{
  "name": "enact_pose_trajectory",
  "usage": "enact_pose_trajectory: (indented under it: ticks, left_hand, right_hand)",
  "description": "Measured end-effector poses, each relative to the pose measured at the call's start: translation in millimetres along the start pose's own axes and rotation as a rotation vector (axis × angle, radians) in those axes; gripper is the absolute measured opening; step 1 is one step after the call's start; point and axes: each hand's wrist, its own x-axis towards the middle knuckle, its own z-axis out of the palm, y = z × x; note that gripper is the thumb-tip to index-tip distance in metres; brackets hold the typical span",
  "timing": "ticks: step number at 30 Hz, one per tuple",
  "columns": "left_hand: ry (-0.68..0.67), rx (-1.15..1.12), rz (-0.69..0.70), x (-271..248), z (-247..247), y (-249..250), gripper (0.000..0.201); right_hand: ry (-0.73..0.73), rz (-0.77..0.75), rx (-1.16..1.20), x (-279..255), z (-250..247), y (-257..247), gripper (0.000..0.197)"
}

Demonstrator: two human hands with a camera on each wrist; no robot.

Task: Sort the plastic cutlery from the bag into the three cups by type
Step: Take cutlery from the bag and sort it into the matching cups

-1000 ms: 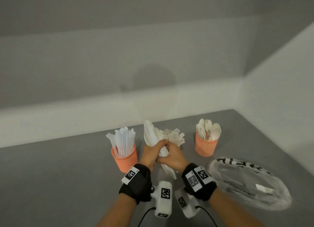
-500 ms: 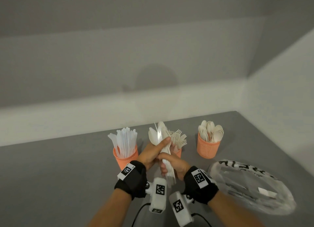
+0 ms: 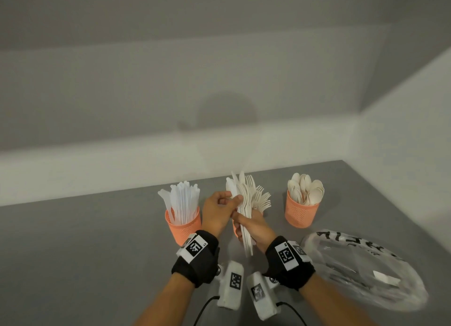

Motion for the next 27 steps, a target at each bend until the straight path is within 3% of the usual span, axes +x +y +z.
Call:
enact_pose_trajectory:
  ticks: [5, 8, 14, 18, 19, 27]
  left_hand:
    - [-0.001, 0.075, -0.032, 2.3, 2.2, -5.4, 0.014]
    - [-0.028, 0.094, -0.036, 2.6, -0.1, -6.8, 0.014]
    - [0.051, 0.029, -0.031, 5.5, -5.9, -5.2, 0.017]
    - [0.2, -0.153, -0.036, 9.4, -12.4, -1.9, 0.021]
    - [0.21, -0.18, -0.029, 7.1, -13.1, 3.3, 0.018]
    - [0.061, 0.051, 0.039, 3.1, -3.2, 2.7, 0.009]
  right_hand:
    - [-0.114, -0.005, 0.022, -7.1, -3.3, -4.7, 0.007]
    - [-0.149, 0.015, 0.063, -7.9, -5.9, -4.1, 0.008]
    - [-0.053, 0.064, 0.159, -3.5, -10.6, 1.7, 0.026]
    - [0.007, 0.133, 0.099, -3.7, -14.2, 4.4, 0.007]
    - [0.002, 0.139, 0.103, -4.2, -14.5, 4.4, 0.011]
    - [-0.037, 0.084, -0.005, -4.0, -9.1, 3.9, 0.019]
